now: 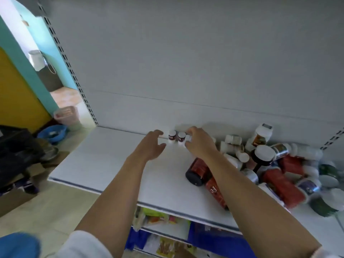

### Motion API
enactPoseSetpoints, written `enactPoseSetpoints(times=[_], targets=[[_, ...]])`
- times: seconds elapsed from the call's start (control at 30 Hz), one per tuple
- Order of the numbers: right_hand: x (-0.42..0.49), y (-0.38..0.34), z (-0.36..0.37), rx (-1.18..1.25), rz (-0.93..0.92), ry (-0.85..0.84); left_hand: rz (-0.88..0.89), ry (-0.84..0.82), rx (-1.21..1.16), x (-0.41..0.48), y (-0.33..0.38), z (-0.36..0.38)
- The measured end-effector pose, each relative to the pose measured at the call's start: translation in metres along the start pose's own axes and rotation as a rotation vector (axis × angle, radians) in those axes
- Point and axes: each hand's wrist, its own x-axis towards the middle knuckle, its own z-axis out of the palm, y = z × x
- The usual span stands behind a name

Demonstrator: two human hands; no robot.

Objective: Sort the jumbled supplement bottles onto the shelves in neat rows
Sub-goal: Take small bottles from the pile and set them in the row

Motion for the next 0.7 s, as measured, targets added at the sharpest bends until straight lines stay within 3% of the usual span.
enactPoseSetpoints(times=[0.2,0.43,0.57,0.7], targets=[[0.05,-0.001,0.045,-0.225,0.006,0.067,0.021,-0.048,-0.033,0.053,-0.014,0.033],[0.061,0.0,0.066,-0.271,-0.03,0.121,0.117,0.048,-0.098,0.066,-0.017,0.05],[0.048,-0.002,0.054,-0.097,-0.082,0.121,0.103,0.071,-0.08,0.056,-0.022,0.045],[0.012,-0.013,0.027,0.338,0.124,0.237,-0.107,0.15,-0.239,0.028,-0.019,0.028]])
